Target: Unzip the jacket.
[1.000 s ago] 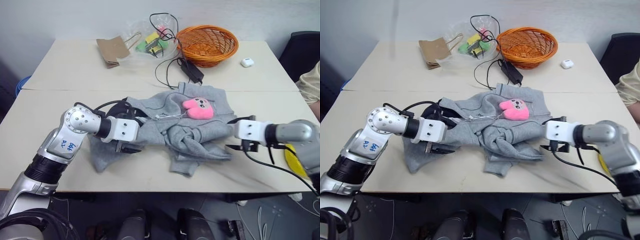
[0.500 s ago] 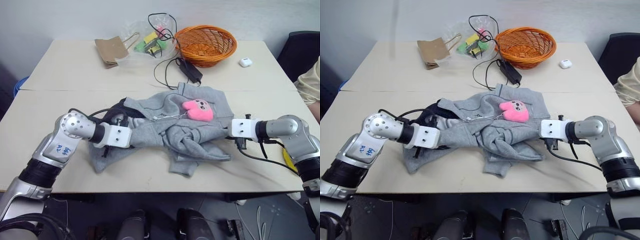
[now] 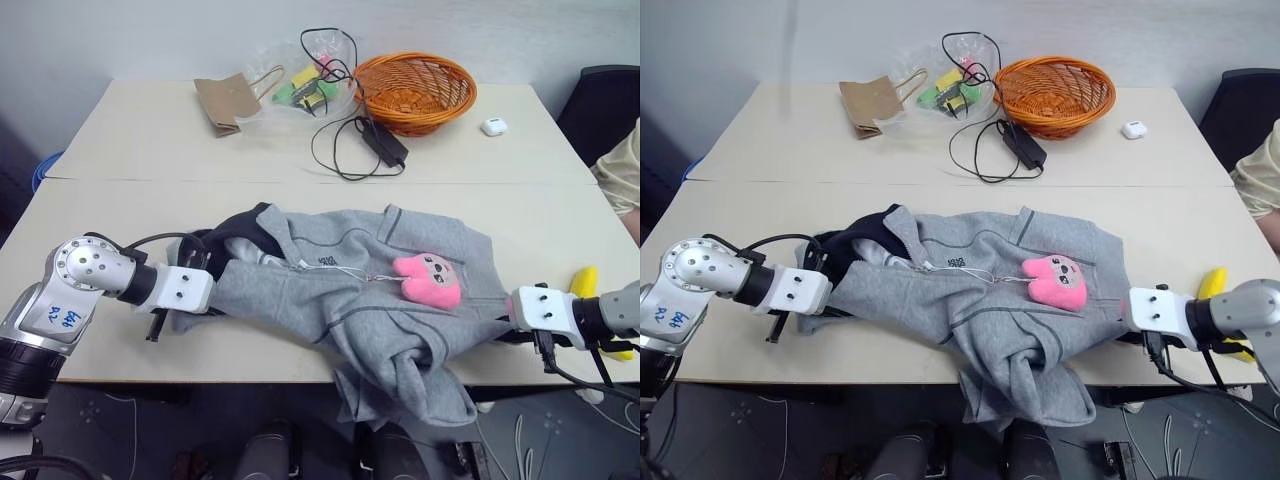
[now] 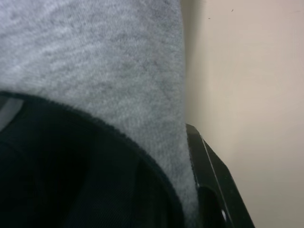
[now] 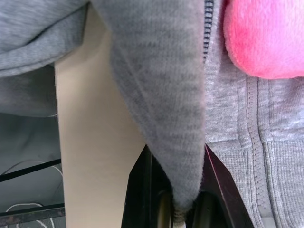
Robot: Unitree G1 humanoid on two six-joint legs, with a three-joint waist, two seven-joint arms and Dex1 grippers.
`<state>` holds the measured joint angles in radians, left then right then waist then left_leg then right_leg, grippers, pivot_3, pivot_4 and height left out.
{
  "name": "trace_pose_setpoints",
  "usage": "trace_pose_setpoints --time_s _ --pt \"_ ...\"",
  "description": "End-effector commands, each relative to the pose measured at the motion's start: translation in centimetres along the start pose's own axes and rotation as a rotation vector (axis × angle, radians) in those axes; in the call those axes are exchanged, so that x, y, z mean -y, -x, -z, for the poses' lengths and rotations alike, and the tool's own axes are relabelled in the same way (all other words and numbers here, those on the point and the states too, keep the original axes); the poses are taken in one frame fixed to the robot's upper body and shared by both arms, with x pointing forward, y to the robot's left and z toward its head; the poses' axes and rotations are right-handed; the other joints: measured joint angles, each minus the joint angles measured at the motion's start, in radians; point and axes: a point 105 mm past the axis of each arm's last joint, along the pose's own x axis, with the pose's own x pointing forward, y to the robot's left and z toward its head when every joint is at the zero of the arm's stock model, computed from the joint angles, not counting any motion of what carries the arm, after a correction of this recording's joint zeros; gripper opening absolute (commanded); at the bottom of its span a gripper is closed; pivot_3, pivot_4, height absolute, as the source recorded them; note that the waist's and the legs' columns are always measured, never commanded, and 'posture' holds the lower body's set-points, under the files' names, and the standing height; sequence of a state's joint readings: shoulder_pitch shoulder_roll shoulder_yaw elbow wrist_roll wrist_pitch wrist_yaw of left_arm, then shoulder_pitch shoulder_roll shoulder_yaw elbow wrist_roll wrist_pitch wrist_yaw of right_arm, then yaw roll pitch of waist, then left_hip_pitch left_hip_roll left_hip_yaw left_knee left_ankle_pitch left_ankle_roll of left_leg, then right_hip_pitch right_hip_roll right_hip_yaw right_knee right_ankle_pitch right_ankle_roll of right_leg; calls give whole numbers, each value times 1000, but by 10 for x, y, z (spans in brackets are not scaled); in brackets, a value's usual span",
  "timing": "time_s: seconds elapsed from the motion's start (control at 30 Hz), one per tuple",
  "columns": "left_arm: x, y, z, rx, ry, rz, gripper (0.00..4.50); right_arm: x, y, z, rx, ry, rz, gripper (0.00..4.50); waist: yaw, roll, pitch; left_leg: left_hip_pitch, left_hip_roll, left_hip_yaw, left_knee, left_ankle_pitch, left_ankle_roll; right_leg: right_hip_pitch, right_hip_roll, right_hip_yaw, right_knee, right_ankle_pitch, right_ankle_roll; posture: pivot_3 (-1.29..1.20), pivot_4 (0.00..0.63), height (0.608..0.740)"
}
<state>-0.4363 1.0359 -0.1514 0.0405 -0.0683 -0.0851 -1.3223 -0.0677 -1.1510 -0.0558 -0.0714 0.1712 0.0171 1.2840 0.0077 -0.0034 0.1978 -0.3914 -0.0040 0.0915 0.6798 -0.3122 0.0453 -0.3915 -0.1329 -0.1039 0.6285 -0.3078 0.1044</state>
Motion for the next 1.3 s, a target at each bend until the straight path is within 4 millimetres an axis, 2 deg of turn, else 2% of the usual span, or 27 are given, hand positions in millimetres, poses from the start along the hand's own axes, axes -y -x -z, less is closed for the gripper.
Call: trace_pose_setpoints --time_s 0.03,0.13,0.2,0.23,0.4,0.5,0.6,0.7,0.73,0.87,1.03,1.13,1.23,1.3 --pt "-1 13 1 -17 -2 -26 0 12 6 -4 9 37 134 27 -1 0 0 0 0 0 0 0 0 0 1 -1 0 0 0 0 150 740" --pt "1 18 -4 41 56 -18 0 12 10 -3 13 -3 156 27 -4 0 0 0 0 2 0 0 1 0 1 -2 0 0 0 0 150 740" --pt "1 24 -13 84 97 -15 0 9 16 -5 15 -20 157 481 -6 0 0 0 0 1 1 0 1 0 1 -2 0 0 0 0 150 740" --pt "1 27 -15 91 108 -13 428 8 18 -6 13 -25 158 743 -6 0 0 0 0 1 0 0 1 0 1 -1 0 0 0 0 150 740" --pt "2 48 -24 122 178 10 1767 7 42 -18 15 -38 188 2273 -6 0 0 0 0 1 1 -1 1 1 1 0 -1 0 0 0 150 740" --pt "-3 66 -40 188 228 12 2637 13 61 -31 44 -36 244 3219 -6 0 0 0 0 1 1 -1 1 1 1 1 -1 0 0 0 150 740" --pt "-18 80 -63 296 235 -21 3519 20 75 -53 121 -42 285 4224 -3 0 0 0 0 0 1 -1 1 1 1 1 -1 0 0 0 150 740" --pt "-31 84 -86 410 232 -39 4405 23 78 -69 189 -52 294 4262 -1 0 0 0 0 0 2 -1 1 2 1 2 -1 0 0 0 150 740" --pt "-35 82 -92 438 225 -35 4458 24 76 -73 201 -50 289 4262 -1 0 0 0 0 0 2 -1 1 2 1 2 -1 0 0 0 150 740" --pt "-53 52 -107 443 118 -30 4458 23 63 -83 209 1 255 4262 7 0 0 0 0 1 2 0 1 1 2 2 0 0 0 0 150 740" --pt "-69 25 -121 479 68 15 4458 36 36 -104 270 68 282 4262 13 -2 1 -1 -1 2 3 0 1 0 3 0 0 0 0 0 150 740" --pt "-76 4 -123 467 32 46 4458 49 11 -121 320 71 307 4262 8 -2 1 0 0 3 3 0 1 -1 3 -1 0 0 0 0 150 740" --pt "-85 -11 -121 450 14 32 4458 49 -3 -121 291 90 283 4262 13 -2 1 -1 -1 3 3 0 1 -2 4 -2 1 0 0 0 150 740" --pt "-88 -16 -118 440 -7 30 4500 50 -4 -120 292 76 287 3886 16 -2 1 -5 -1 2 3 0 2 -3 7 -4 1 0 1 0 150 740"
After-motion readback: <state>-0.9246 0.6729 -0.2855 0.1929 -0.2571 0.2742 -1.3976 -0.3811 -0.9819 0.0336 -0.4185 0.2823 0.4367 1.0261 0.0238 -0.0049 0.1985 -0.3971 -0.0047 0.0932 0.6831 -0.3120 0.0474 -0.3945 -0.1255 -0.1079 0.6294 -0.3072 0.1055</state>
